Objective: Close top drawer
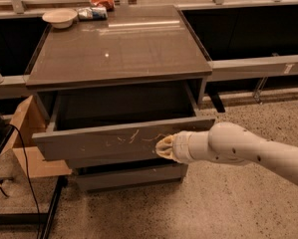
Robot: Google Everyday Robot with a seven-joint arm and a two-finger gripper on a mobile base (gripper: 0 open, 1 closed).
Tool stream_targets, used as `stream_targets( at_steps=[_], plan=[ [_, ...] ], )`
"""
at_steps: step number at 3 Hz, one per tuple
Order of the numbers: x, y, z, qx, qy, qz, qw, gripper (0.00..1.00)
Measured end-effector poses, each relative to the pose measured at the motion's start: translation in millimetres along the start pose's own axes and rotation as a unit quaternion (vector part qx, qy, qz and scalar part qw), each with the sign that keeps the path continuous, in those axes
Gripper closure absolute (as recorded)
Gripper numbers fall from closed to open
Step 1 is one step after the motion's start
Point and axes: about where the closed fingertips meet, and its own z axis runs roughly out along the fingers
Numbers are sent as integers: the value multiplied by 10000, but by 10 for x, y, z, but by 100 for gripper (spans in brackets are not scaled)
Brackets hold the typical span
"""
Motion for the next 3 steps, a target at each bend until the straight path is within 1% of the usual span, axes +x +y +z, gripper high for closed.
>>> stream_targets(
  at_steps=[1, 2, 3],
  plan=[
    [-10, -212, 243, 50, -33, -155, 9999, 100],
    [-36, -265, 317, 41, -46, -181, 9998, 97],
    [-37, -264, 318, 41, -46, -181, 9998, 73]
  ],
)
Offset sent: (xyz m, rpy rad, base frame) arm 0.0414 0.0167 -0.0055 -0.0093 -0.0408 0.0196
